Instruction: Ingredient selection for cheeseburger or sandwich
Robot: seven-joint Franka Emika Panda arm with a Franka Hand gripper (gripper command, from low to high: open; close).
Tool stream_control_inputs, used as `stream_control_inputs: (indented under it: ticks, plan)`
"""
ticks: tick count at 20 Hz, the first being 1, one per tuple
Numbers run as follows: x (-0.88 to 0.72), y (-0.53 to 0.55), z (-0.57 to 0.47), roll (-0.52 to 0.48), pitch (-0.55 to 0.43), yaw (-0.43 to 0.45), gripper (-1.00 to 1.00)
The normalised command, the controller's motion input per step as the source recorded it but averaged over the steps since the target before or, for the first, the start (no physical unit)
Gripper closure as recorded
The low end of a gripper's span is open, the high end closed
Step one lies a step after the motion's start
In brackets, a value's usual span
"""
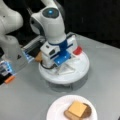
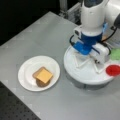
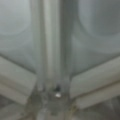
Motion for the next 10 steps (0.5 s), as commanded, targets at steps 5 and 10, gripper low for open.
stream_control_inputs:
  ticks: [5, 10]
  plan:
    - [-0.01, 0.14, -0.06, -0.137, -0.081, 0.024, -1.00]
    - [-0.07, 0.15, -0.13, -0.124, -0.113, 0.102, -1.00]
